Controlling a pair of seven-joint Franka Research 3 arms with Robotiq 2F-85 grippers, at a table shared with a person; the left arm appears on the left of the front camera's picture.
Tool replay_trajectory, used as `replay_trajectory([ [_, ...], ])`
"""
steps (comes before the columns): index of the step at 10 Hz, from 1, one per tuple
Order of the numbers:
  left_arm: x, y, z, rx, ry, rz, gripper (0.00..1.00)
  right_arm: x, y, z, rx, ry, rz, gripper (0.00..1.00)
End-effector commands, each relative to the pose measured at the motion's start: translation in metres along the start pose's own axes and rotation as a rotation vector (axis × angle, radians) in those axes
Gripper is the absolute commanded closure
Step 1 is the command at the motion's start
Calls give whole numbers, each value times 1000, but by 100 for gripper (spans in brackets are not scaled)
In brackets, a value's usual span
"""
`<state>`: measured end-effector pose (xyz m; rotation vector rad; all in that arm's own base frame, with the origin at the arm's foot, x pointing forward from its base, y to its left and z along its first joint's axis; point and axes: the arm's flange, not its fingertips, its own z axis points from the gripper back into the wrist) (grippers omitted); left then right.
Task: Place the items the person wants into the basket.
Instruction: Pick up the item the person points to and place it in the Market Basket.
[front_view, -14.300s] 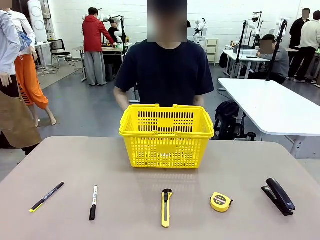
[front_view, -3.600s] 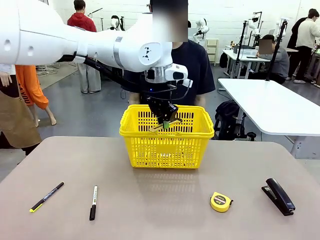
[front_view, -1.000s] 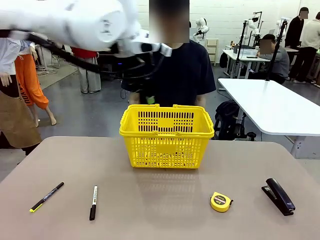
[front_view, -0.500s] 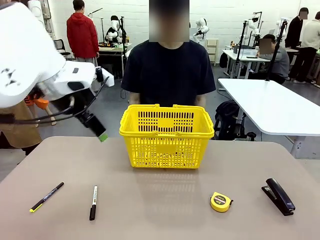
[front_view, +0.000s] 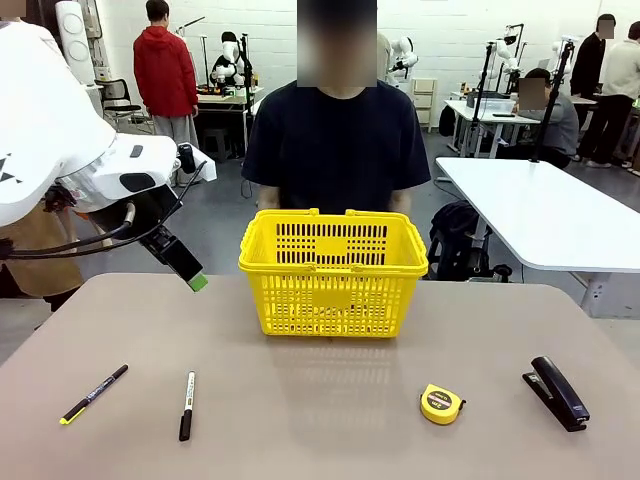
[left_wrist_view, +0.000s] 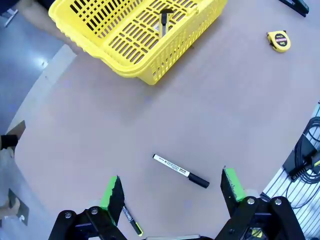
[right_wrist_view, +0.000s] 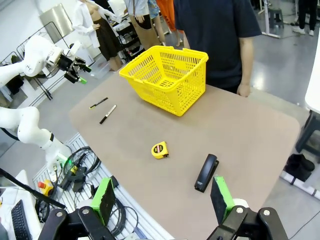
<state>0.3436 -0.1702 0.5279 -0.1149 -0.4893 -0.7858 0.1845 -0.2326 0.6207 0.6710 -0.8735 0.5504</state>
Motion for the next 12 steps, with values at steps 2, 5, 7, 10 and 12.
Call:
replay_trajectory([
  [2, 1, -4, 0, 7, -1, -4, 0, 2, 0, 0, 21, -29, 13, 0],
  [5, -17, -2, 15, -88, -117, -113, 0, 2, 0, 0, 21, -29, 13, 0],
  [7, -61, 57, 105, -172, -285, -254, 0, 2, 0, 0, 21, -29, 13, 0],
  [10, -139, 117, 167, -98, -282, -303, 0, 2, 0, 0, 21, -29, 13, 0],
  [12, -174, 163, 197, -51, -230, -300, 0, 2, 0, 0, 21, -29, 13, 0],
])
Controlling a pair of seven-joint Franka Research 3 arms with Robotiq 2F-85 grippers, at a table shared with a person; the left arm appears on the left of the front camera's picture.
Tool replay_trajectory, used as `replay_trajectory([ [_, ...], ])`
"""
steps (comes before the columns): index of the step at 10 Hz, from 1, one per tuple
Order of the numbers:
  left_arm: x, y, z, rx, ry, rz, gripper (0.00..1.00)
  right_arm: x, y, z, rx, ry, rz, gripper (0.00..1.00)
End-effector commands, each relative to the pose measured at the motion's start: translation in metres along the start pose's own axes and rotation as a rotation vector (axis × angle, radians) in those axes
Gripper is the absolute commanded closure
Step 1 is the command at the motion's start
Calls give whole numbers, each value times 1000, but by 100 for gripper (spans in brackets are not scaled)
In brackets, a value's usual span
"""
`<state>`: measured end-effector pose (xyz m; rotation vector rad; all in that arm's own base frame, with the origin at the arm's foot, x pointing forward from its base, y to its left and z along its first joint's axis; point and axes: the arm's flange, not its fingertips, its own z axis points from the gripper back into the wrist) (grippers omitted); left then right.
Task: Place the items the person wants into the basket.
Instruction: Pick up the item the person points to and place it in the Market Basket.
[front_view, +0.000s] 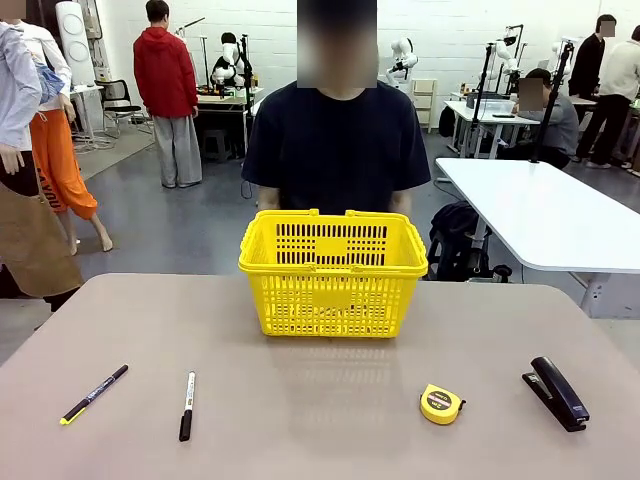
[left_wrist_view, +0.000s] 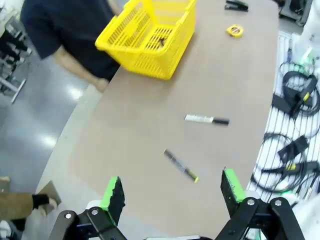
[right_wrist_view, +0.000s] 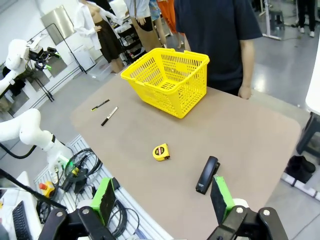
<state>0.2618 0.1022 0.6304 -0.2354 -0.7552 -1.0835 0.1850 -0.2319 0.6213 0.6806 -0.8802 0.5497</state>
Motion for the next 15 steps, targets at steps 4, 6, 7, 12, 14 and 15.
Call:
replay_trajectory([
  [4, -32, 52, 34, 87, 3, 46, 0, 1, 0, 0, 14, -20, 14, 0],
  [6, -39, 61, 34, 66, -51, 65, 0, 1, 0, 0, 14, -20, 14, 0],
  [7, -41, 66, 35, 36, -64, 71, 0, 1, 0, 0, 14, -20, 14, 0],
  [12, -52, 71, 24, -66, -285, 53, 0, 1, 0, 0, 14, -20, 14, 0],
  [14, -45, 78, 16, -79, -277, 75, 0, 1, 0, 0, 14, -20, 14, 0],
  [15, -47, 67, 23, -45, -271, 68, 0, 1, 0, 0, 14, -20, 14, 0],
])
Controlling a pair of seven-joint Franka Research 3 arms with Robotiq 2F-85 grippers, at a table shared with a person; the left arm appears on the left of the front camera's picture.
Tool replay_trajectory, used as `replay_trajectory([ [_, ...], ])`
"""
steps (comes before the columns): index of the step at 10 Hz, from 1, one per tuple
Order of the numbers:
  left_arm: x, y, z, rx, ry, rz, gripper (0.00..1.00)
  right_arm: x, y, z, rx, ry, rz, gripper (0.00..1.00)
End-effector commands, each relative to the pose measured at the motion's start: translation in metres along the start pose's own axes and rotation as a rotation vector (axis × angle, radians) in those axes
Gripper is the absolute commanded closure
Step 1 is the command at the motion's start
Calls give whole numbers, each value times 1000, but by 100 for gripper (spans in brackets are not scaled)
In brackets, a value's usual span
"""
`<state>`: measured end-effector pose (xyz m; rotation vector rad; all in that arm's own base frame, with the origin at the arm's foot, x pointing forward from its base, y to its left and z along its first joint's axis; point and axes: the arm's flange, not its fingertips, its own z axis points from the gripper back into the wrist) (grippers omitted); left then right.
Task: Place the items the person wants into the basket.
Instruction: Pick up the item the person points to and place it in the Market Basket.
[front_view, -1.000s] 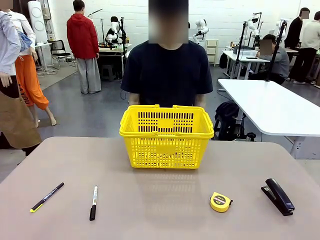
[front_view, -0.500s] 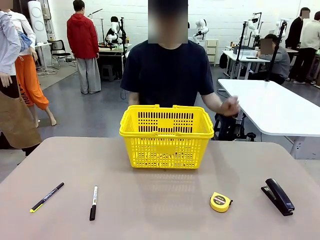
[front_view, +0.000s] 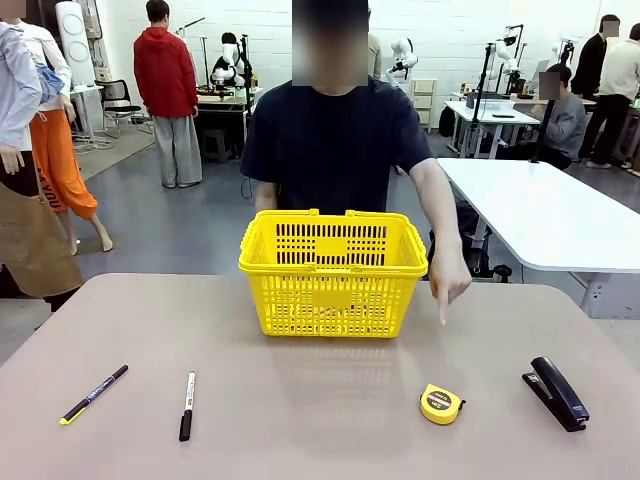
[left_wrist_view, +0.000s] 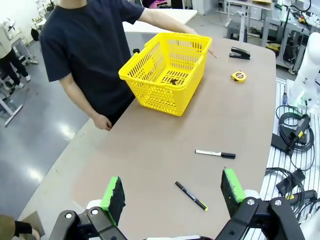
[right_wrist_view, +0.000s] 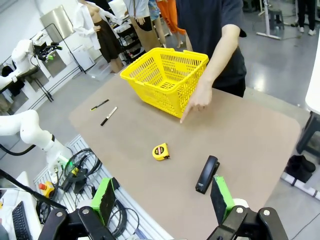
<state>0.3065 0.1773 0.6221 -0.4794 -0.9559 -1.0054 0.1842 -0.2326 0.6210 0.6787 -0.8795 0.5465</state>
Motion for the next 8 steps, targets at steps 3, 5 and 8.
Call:
replay_trajectory([
  [3, 3, -7, 9, 17, 14, -19, 0, 2, 0, -1, 17, -20, 17, 0],
  [5, 3, -7, 9, 17, 14, -19, 0, 2, 0, -1, 17, -20, 17, 0],
  [8, 3, -7, 9, 17, 14, -19, 0, 2, 0, -1, 17, -20, 17, 0],
])
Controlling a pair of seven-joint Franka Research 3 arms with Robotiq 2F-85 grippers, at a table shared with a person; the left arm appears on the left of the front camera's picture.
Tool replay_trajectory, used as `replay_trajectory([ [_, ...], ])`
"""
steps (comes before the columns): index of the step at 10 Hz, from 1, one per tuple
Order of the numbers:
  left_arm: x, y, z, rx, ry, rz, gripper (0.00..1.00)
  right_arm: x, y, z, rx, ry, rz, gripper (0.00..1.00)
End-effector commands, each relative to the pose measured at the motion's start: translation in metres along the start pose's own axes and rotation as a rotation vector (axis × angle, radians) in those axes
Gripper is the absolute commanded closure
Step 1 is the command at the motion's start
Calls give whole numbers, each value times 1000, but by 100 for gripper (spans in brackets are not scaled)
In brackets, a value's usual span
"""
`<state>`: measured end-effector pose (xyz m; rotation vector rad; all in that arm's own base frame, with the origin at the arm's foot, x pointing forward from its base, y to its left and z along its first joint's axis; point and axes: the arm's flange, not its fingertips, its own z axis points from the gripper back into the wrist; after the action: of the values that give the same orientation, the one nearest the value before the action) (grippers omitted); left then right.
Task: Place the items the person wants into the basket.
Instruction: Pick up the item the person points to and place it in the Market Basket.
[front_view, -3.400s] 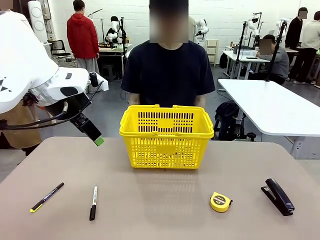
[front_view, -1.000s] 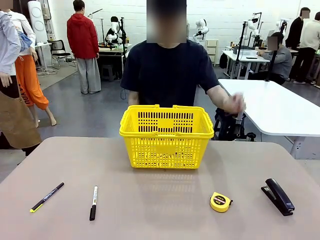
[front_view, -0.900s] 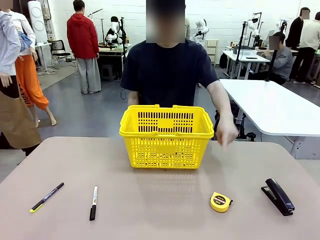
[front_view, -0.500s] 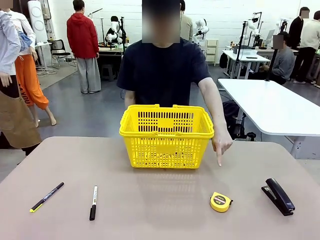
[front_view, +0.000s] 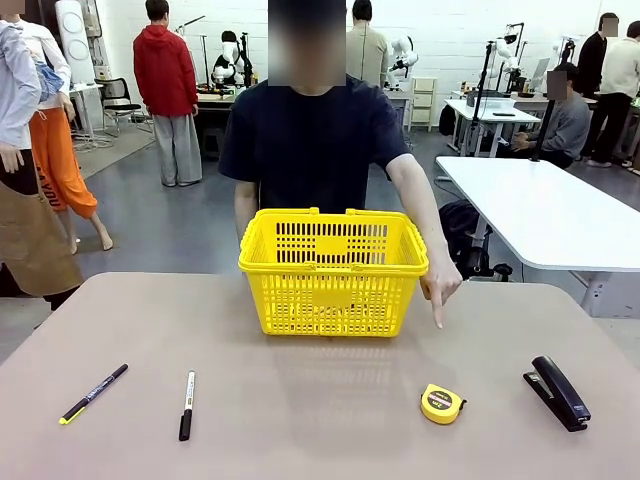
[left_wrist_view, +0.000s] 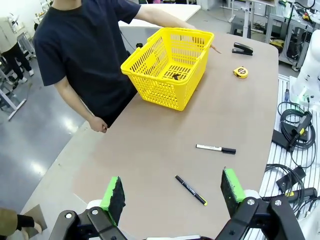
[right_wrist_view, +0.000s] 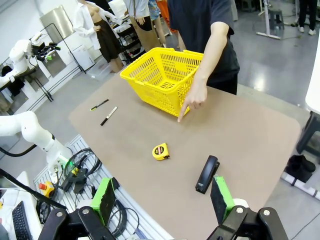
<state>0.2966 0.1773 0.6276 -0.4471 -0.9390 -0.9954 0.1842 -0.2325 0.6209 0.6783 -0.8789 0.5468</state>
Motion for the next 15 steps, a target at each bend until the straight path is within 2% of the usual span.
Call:
replay_trajectory([
  [1, 0, 2, 1, -4, -16, -22, 0, 2, 0, -1, 17, -21, 16, 0],
  [2, 0, 2, 1, -4, -16, -22, 0, 0, 0, 0, 0, 0, 0, 0],
  [3, 0, 2, 1, -4, -16, -22, 0, 14, 25, -17, -68, 174, -18, 0],
  [4, 0, 2, 1, -4, -16, -22, 0, 50, 51, -50, -112, 356, -29, 0],
  [5, 0, 2, 1, -4, -16, -22, 0, 91, 81, -89, -159, 485, -7, 0],
  [7, 0, 2, 1, -4, -16, -22, 0, 135, 127, -177, -248, 683, -18, 0],
  [8, 0, 2, 1, -4, -16, -22, 0, 140, 139, -225, -290, 753, -69, 0],
  [9, 0, 2, 1, -4, -16, -22, 0, 143, 142, -283, -356, 765, -200, 0],
  [10, 0, 2, 1, -4, -16, -22, 0, 134, 139, -330, -460, 773, -271, 0],
  [12, 0, 2, 1, -4, -16, -22, 0, 111, 122, -403, -551, 741, -372, 0],
  [13, 0, 2, 1, -4, -16, -22, 0, 101, 110, -425, -551, 704, -363, 0],
  [15, 0, 2, 1, -4, -16, -22, 0, 91, 96, -437, -581, 685, -355, 0],
])
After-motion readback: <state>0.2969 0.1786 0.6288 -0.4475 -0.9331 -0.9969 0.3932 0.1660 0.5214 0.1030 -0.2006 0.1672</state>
